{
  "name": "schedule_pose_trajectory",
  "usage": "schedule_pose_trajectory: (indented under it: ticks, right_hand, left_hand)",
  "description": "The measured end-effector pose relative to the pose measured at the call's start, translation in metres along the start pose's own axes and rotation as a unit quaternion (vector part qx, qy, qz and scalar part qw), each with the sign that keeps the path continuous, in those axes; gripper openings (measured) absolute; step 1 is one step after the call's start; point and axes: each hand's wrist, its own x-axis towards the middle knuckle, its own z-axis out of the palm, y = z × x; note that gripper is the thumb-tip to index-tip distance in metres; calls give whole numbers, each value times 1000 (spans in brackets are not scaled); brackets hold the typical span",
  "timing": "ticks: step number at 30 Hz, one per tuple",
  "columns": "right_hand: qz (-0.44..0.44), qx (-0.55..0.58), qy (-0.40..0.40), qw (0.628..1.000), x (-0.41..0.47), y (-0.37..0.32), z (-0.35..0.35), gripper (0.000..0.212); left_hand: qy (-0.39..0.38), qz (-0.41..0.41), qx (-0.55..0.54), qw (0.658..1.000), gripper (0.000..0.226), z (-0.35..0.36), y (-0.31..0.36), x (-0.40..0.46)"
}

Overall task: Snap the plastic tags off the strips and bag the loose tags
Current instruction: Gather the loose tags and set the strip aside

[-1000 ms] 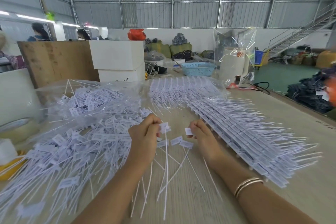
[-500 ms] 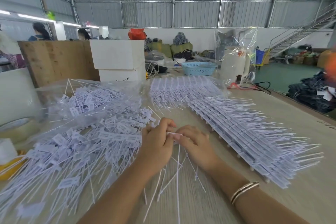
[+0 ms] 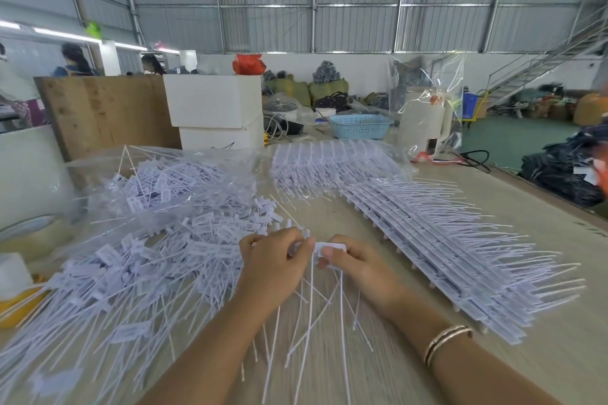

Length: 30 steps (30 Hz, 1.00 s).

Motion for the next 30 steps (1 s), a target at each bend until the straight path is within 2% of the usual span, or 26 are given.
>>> schedule_pose_trajectory:
  ticks: [2,9,11,14,19,22,24,26,28,30]
  right_hand:
    - [-1,4,5,1000,0,-1,1,16]
    - [-30,-10,23,999,0,-3,4,15]
    - [-76,-76,53,993,0,-3,6,14]
    - [-144,-202,92,964,2,0,9,11]
    - [-203,-310,126,920,2,2,10,18]
    - [-221,-345,135,902,2,3,11,30]
    - [-220,-329,138,908,3,3,12,29]
    - [-217,-303,141,917,3,4,13,20]
    - [-187,-206,115,954,3,3,13,13]
    - [-137,-65,80,985,4,0,13,15]
  left_hand:
    - [-6,-6,-22,1000,34,1,-1,-1]
    - [-31,-60,-137,988,37,1,-1,4]
    - [-37,-80,-174,981,38,1,-3,5]
    - [-43,-101,-221,969,38,0,-4,7]
    - [-47,-126,-275,952,46,0,-2,8]
    - [-56,-140,-287,946,56,-2,0,8]
    - [-61,-139,-285,946,56,-4,1,7]
    - [-59,-133,-284,948,46,-4,2,7]
    - [-49,-125,-289,948,39,-4,3,6]
    - [-37,-115,-293,949,41,-3,6,5]
